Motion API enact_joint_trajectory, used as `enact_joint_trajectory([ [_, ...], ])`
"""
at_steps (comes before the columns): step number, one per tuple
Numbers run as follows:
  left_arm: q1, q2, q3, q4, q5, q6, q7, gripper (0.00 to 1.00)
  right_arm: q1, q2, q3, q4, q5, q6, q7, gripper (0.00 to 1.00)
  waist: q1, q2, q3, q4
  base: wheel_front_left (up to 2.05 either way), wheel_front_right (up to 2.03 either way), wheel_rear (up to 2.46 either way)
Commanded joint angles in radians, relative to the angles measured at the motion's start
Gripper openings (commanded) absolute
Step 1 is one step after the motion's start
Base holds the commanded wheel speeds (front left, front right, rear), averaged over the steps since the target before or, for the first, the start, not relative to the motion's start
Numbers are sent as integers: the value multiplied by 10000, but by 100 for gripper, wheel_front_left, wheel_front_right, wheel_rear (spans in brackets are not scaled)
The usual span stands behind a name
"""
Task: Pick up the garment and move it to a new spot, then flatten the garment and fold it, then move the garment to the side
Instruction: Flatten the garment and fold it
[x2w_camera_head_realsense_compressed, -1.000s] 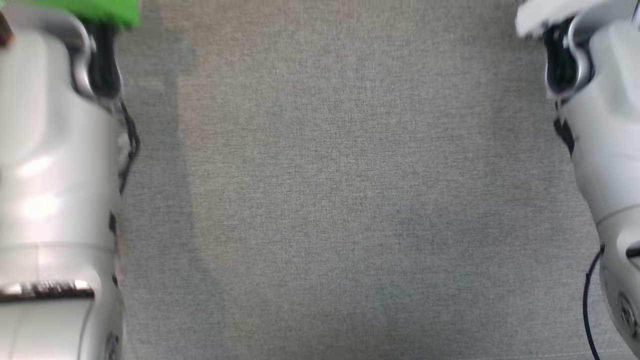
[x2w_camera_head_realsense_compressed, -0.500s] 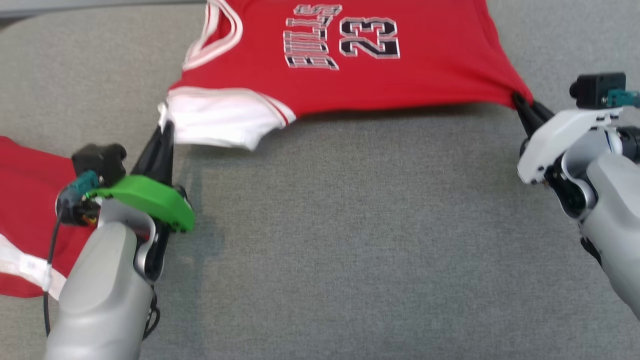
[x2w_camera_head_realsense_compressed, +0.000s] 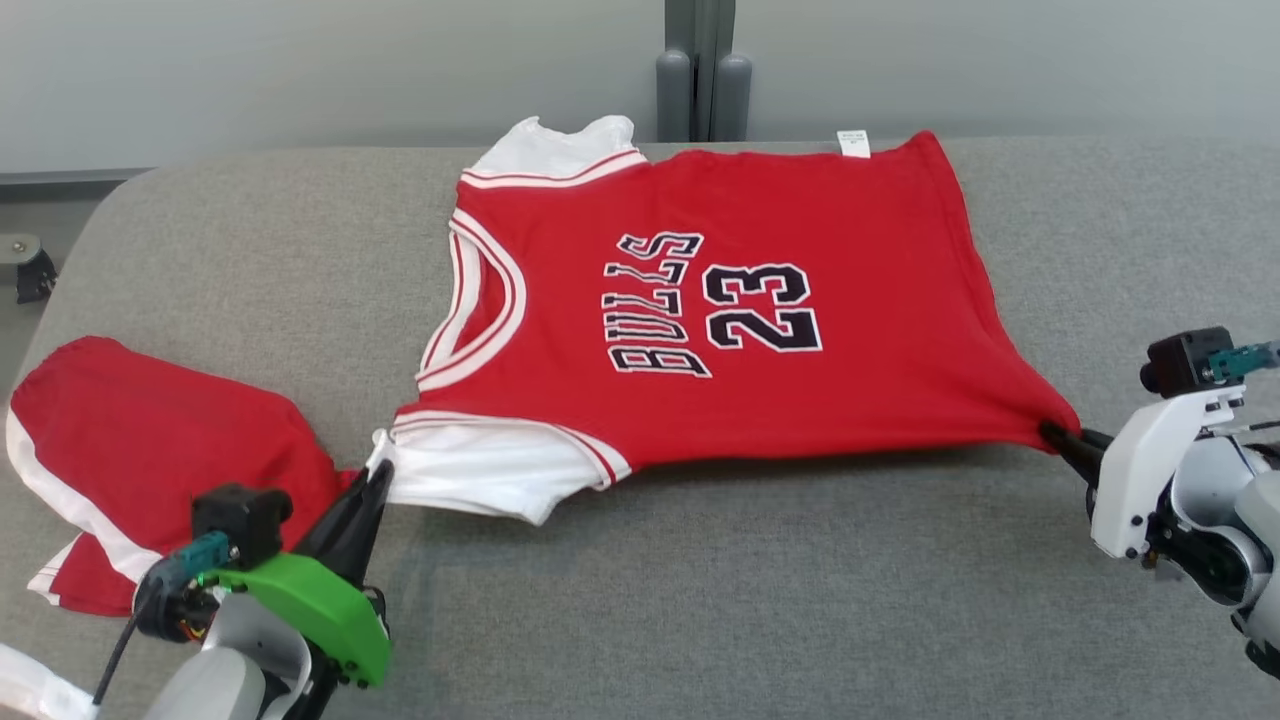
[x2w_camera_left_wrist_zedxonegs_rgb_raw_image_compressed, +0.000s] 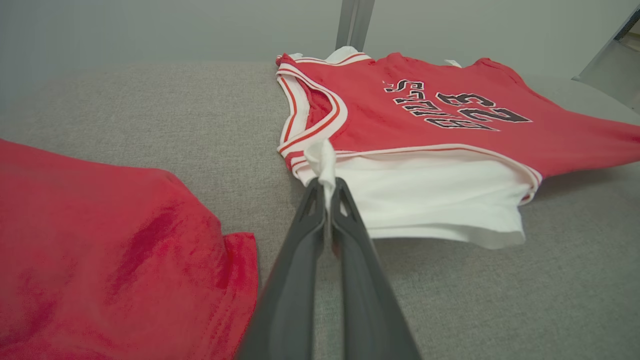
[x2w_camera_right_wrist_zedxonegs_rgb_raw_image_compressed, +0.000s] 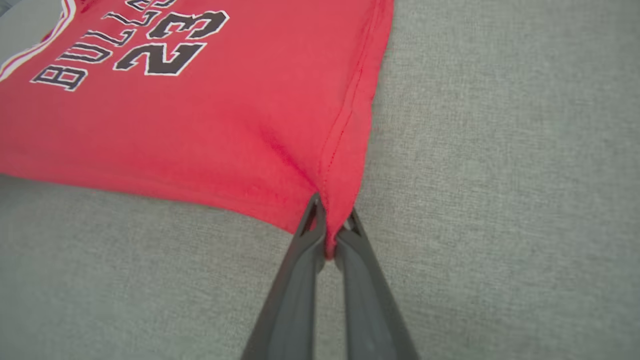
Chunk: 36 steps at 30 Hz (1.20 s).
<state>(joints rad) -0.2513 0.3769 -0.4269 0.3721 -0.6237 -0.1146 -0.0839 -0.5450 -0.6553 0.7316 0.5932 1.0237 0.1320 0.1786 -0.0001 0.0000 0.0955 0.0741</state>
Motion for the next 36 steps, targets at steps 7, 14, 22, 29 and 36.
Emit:
enact_joint_trajectory([
  [7,1499,691,54,-1905,-138,625,534,0,1176,-1079,359,-1294,951,-23,1270,0,1,0,-245,-7,0,0,0],
  [14,1287,890,210,-2881,65,1123,790,0,1033,-1459,12,-2196,1029,-22,1807,0,1,0,39,-42,0,0,0],
  [22,-274,863,-157,-2442,828,1082,1067,0,-138,-1096,-297,-2297,603,-19,2859,0,1,0,905,-108,0,0,0],
  [29,-1784,631,-402,-1447,1285,835,929,0,-1303,-737,-663,-1709,192,-19,3763,0,1,0,1739,-78,0,0,0],
  [36,-2793,366,-742,-325,1693,606,640,0,-2142,-447,-825,-1314,-316,-19,4309,0,1,0,2194,-56,0,0,0],
])
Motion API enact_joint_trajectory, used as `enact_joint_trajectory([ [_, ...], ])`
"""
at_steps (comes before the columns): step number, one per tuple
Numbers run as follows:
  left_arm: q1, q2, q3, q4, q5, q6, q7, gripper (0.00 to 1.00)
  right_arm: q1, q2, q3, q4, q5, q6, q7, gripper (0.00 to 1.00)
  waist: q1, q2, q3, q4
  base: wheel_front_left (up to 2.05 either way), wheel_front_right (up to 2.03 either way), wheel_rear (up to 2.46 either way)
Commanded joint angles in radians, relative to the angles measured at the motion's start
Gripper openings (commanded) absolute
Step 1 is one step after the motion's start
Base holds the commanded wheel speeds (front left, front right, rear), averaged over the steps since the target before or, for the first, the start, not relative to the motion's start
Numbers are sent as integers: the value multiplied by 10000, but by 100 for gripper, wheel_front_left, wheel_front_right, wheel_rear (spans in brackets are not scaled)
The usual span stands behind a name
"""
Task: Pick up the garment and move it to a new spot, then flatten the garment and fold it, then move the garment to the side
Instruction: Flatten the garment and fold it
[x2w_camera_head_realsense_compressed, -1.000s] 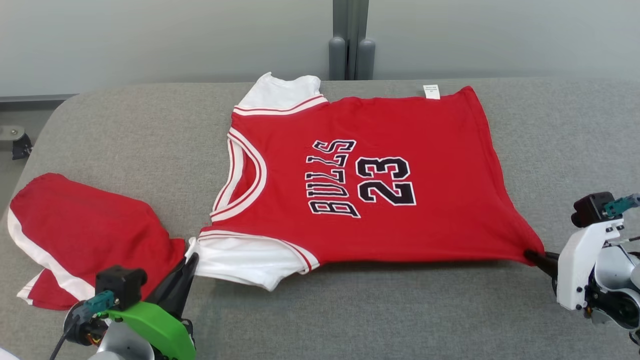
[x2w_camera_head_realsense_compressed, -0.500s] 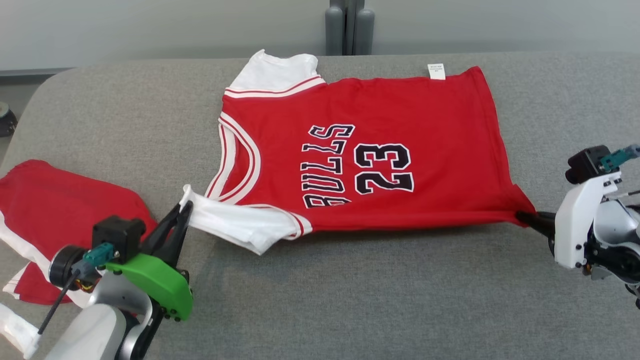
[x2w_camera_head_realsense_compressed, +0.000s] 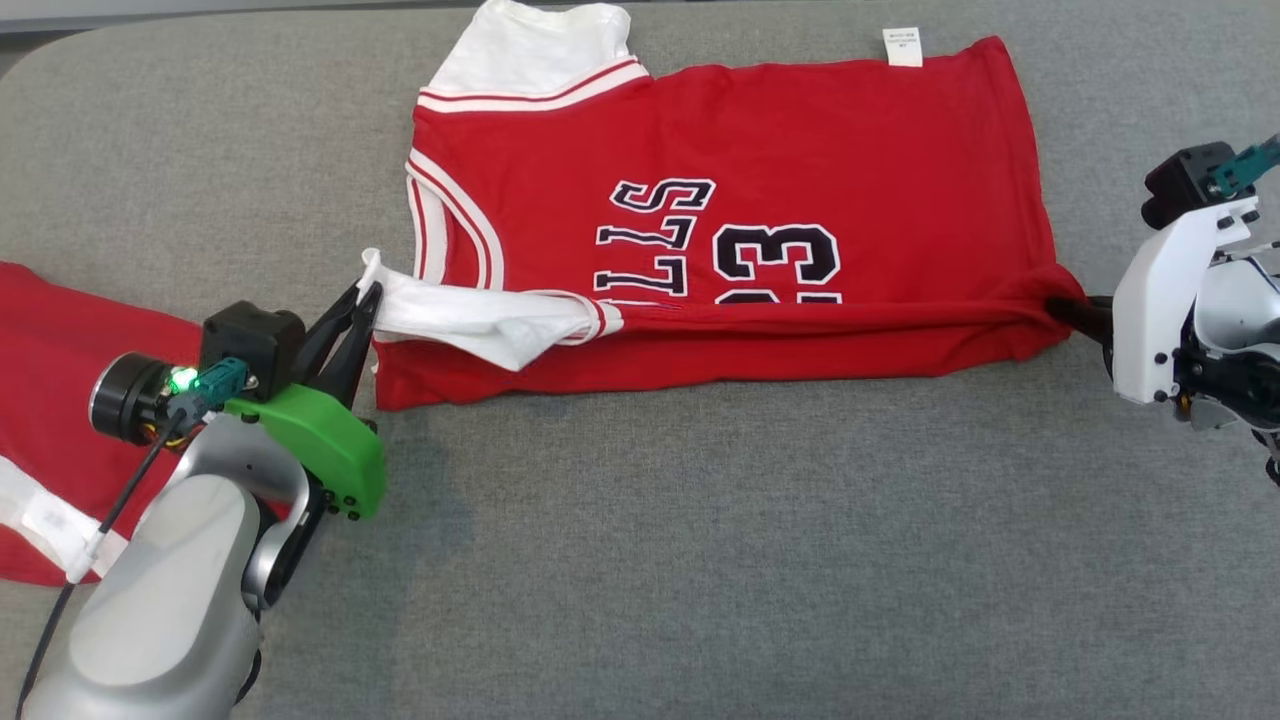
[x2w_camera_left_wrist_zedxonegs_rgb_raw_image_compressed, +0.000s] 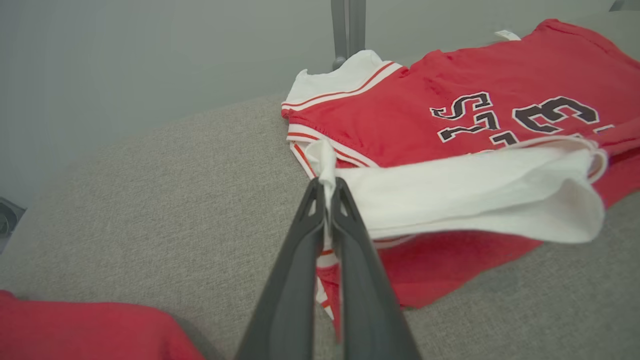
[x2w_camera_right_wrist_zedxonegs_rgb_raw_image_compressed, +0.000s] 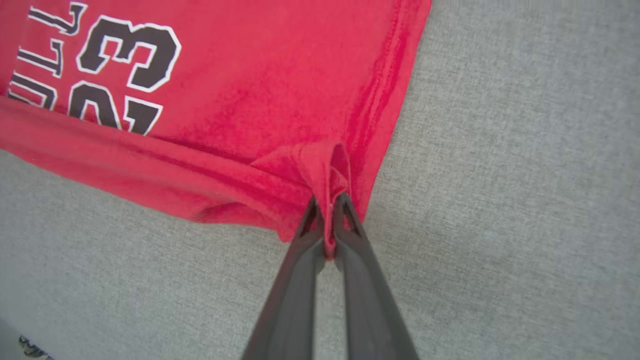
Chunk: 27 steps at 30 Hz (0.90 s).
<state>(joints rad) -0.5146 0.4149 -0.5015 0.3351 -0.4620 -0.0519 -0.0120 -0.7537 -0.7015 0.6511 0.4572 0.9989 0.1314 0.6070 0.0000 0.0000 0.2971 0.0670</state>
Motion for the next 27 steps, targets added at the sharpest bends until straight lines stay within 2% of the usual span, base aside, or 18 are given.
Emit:
enact_joint_trajectory([
  [1,-286,-36,-43,232,154,-36,-138,0,-171,63,-39,100,-141,-13,66,0,0,0,235,19,0,0,0],
  [8,-954,-276,-215,1304,414,-66,-609,0,-709,355,-123,491,-640,-13,-67,0,0,0,557,94,0,0,0],
  [9,-1042,-352,-245,1452,412,-83,-625,2,-801,371,-153,535,-766,-13,-214,13,0,0,600,106,0,0,0],
  [10,-1116,-404,-266,1560,413,-76,-676,29,-859,402,-189,600,-822,-13,-294,76,0,0,632,116,0,0,0],
  [11,-1223,-462,-269,1717,425,-51,-730,100,-884,461,-192,679,-896,-13,-371,100,0,0,659,125,0,0,0],
  [19,-1822,-1101,63,2584,291,443,-1839,100,-1236,700,-648,1327,-1391,-11,-1332,100,0,0,598,80,0,0,0],
  [23,-1938,-1508,493,2768,64,810,-2353,100,-1394,665,-754,1463,-2450,-10,-3032,100,0,0,437,34,0,0,0],
  [27,-1379,-1957,1119,2530,-122,1107,-2534,100,-879,1042,-1332,1716,-2856,-8,-5261,100,0,0,-59,42,0,0,0],
])
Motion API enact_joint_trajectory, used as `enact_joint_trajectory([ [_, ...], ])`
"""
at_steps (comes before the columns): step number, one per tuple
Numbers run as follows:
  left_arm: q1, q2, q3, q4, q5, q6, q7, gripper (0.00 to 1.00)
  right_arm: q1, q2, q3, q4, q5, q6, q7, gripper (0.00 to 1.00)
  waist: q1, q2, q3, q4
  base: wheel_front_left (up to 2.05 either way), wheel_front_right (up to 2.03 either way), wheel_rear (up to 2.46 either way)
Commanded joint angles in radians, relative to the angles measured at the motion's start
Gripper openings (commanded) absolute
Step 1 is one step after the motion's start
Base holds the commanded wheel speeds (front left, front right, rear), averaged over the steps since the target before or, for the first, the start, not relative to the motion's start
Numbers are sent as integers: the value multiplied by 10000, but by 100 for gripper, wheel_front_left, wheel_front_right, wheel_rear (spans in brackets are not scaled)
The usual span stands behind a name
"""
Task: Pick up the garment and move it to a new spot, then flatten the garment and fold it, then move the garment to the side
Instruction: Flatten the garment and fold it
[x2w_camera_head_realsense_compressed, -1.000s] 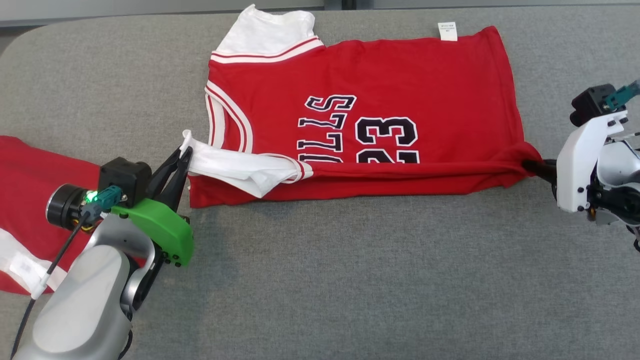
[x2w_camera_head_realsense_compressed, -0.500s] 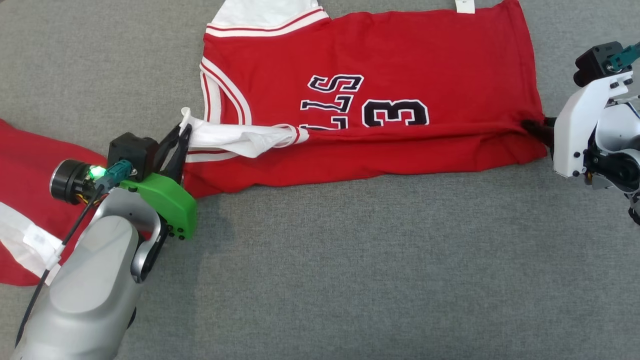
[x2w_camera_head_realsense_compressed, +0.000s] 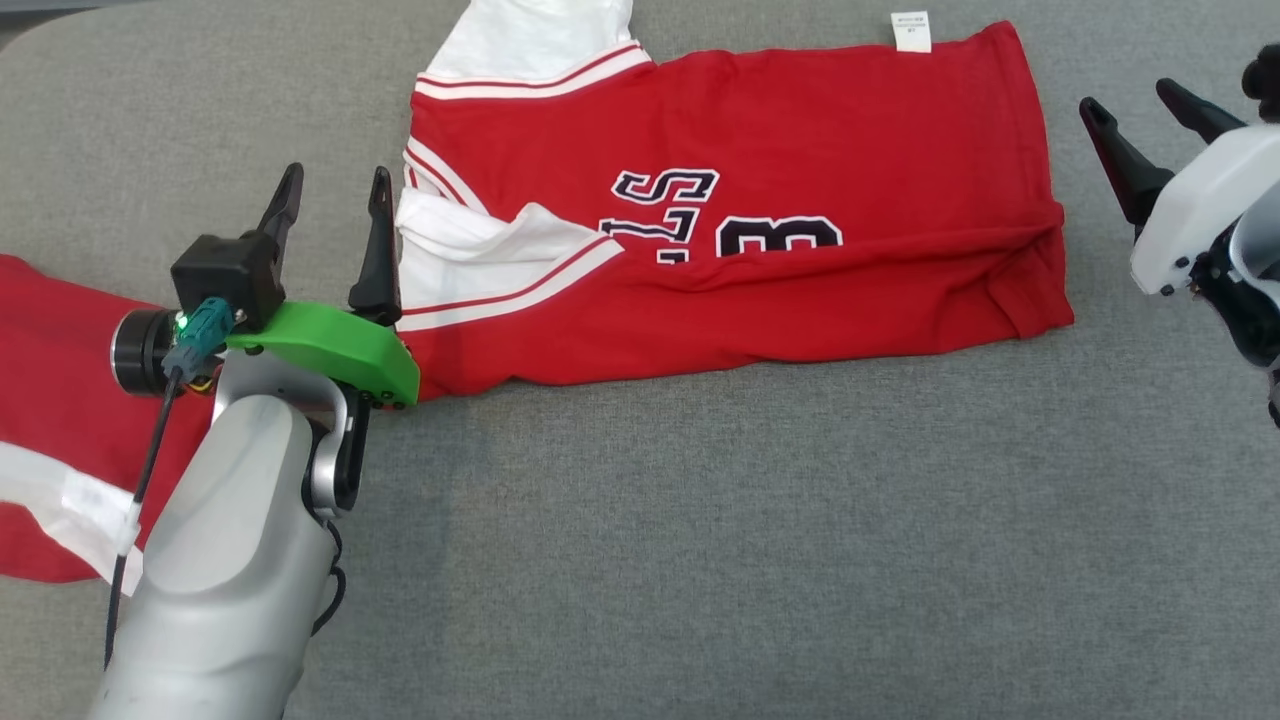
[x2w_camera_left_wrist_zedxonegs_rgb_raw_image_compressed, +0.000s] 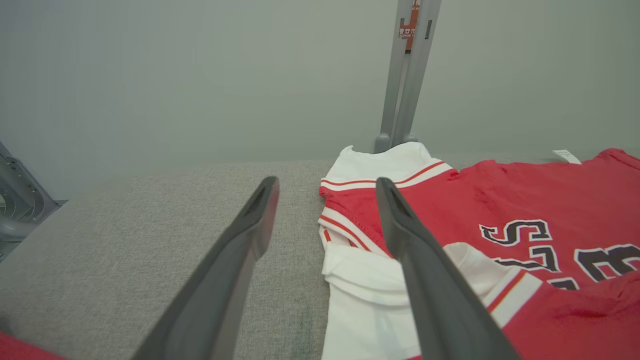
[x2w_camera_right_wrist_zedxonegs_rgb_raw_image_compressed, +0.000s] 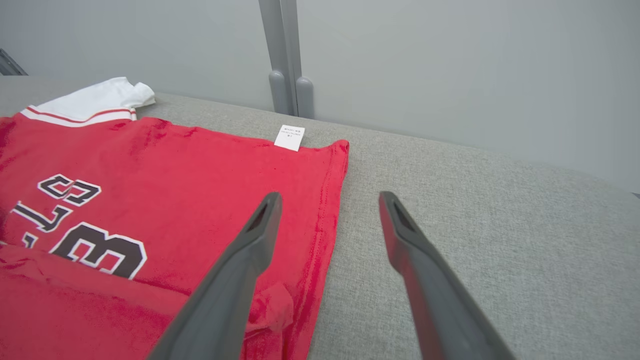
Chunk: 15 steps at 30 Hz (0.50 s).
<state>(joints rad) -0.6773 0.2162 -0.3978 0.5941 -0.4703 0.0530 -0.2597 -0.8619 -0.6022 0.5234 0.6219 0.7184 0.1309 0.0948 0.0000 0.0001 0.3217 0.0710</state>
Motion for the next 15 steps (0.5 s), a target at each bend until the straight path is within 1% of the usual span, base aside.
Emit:
enact_joint_trajectory([
  [1,369,-84,373,-396,-1,154,-53,100,341,115,-196,80,-186,-3,-684,100,0,-1,-394,-8,0,0,0],
  [4,999,-444,1100,-1315,265,375,-50,100,824,332,-502,-28,-598,-3,-2088,100,0,-1,-632,-27,0,0,0],
  [5,1306,-574,1368,-1676,390,439,-46,100,1070,491,-652,-69,-744,-3,-2607,100,0,-1,-732,-52,0,0,0],
  [7,1847,-807,1846,-2368,698,494,-43,100,1505,776,-1012,-203,-1073,-3,-3251,100,0,-1,-926,-119,0,0,0],
  [10,2667,-1133,2395,-3310,1111,413,-46,100,2293,1239,-1811,-713,-1705,-3,-3569,100,0,-1,-1165,-202,0,0,0],
  [12,3169,-1329,2702,-3809,1402,306,-43,100,2892,1725,-2799,-1483,-2249,-3,-3615,100,0,-1,-1220,-234,0,0,0],
  [15,3919,-1510,3048,-4339,1725,80,-46,100,4295,2672,-4008,-2863,-3388,-1,-3596,100,0,-1,-1375,-315,0,0,0],
])
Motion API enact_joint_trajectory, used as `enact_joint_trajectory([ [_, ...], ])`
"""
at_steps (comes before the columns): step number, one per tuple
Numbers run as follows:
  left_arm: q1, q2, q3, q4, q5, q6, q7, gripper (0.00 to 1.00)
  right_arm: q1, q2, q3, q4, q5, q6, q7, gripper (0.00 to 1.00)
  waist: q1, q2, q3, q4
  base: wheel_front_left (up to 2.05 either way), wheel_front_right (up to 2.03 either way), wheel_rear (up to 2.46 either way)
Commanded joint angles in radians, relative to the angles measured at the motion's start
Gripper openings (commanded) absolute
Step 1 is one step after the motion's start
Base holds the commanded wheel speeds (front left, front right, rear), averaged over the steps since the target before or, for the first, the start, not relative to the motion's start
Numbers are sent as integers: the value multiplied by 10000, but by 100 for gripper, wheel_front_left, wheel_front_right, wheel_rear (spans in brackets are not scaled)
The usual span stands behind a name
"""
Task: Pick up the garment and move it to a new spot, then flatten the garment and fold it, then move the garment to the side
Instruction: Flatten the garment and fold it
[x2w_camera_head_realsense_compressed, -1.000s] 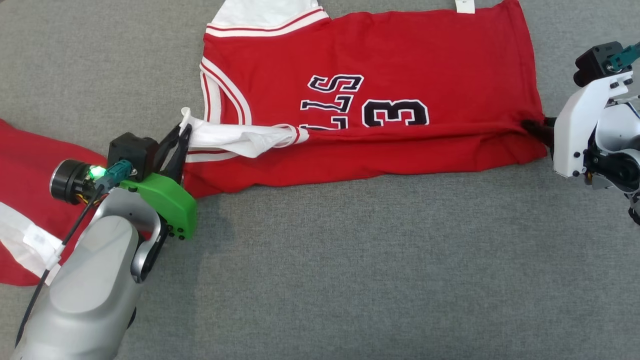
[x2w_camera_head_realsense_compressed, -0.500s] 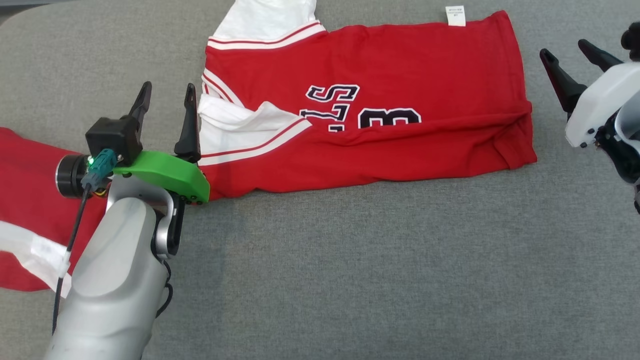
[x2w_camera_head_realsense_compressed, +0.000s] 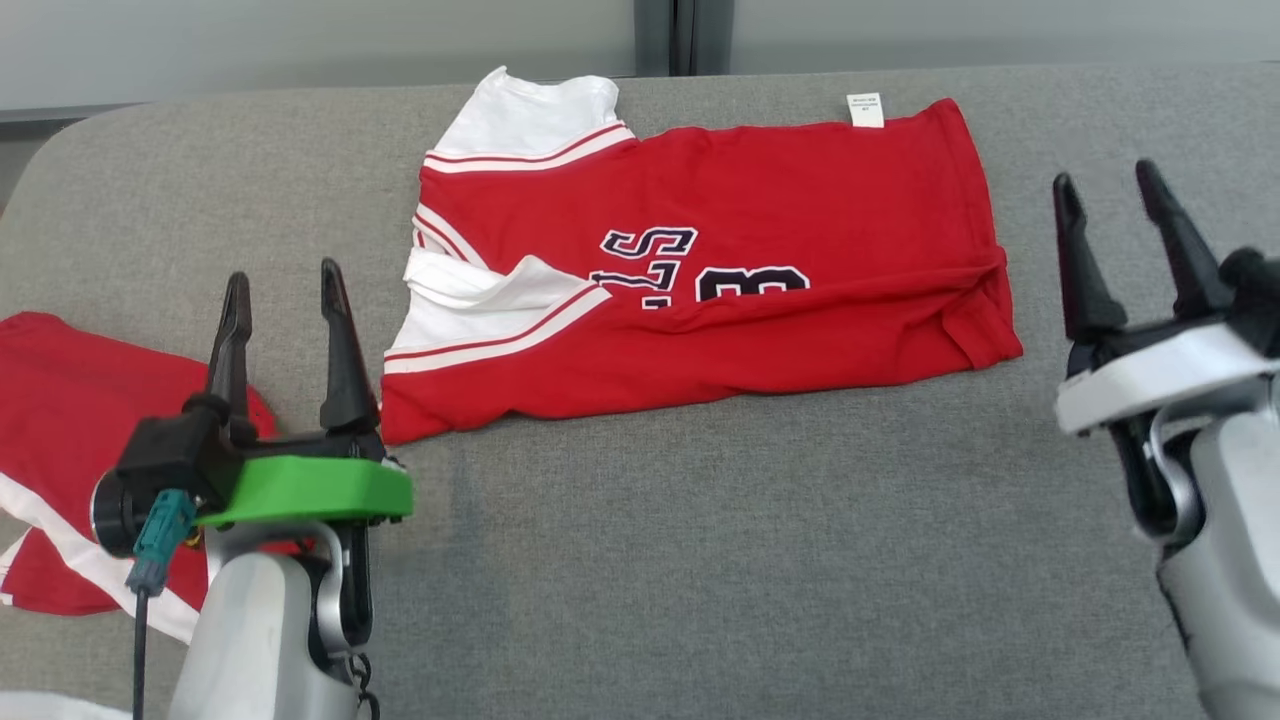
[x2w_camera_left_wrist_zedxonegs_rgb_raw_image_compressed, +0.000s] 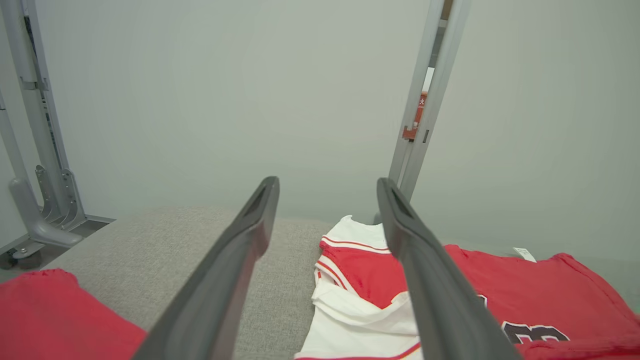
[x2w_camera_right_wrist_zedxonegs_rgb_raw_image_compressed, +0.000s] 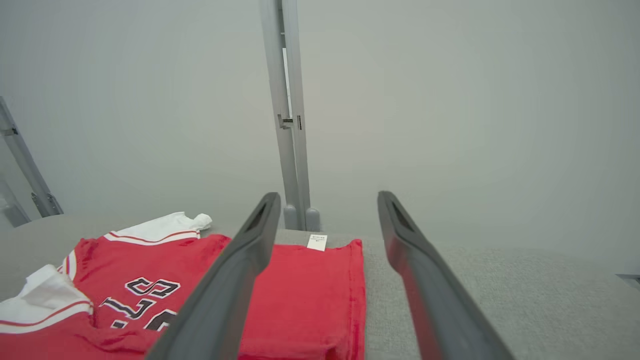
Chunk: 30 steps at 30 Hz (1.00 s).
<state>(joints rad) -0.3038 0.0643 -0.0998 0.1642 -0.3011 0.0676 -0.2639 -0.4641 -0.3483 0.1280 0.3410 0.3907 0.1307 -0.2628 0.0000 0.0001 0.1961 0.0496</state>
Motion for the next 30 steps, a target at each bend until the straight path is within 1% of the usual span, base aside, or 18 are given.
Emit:
enact_joint_trajectory([
  [1,348,-28,149,-157,121,-106,-4,100,621,387,-353,-415,-360,-1,-22,100,0,-1,-157,-128,0,0,0],
  [4,955,-106,216,-428,511,-293,-4,100,1700,1387,-1290,-1505,-1049,1,-23,100,0,-1,-310,-206,0,0,0],
  [6,1322,-120,145,-456,818,-378,-4,100,2364,1859,-1490,-1997,-1451,1,-24,100,0,-1,-390,-252,0,0,0],
  [8,1557,-127,63,-476,1086,-339,-5,100,2810,2147,-1590,-2306,-1712,1,-27,100,0,-1,-450,-300,0,0,0],
  [10,1812,-127,-11,-387,982,-176,-5,100,3152,2361,-1713,-2449,-1790,1,-26,100,0,-1,-500,-363,0,0,0],
  [14,2047,-128,-150,-181,989,138,-5,100,3432,2585,-1688,-2596,-1943,1,-26,100,0,-1,-526,-500,0,0,0],
  [19,1930,-125,-278,374,1029,323,-5,100,3402,2639,-1569,-2589,-2024,1,-27,100,0,-1,-509,-669,0,0,0],
  [25,1350,-124,-307,1720,1229,510,-7,100,3254,2644,-1461,-2573,-2017,1,-27,100,0,-1,-334,-917,0,0,0],
  [30,706,-89,-90,3166,1558,818,-5,100,3197,2652,-1389,-2514,-1967,1,-28,100,0,-1,-107,-1107,0,0,0],
])
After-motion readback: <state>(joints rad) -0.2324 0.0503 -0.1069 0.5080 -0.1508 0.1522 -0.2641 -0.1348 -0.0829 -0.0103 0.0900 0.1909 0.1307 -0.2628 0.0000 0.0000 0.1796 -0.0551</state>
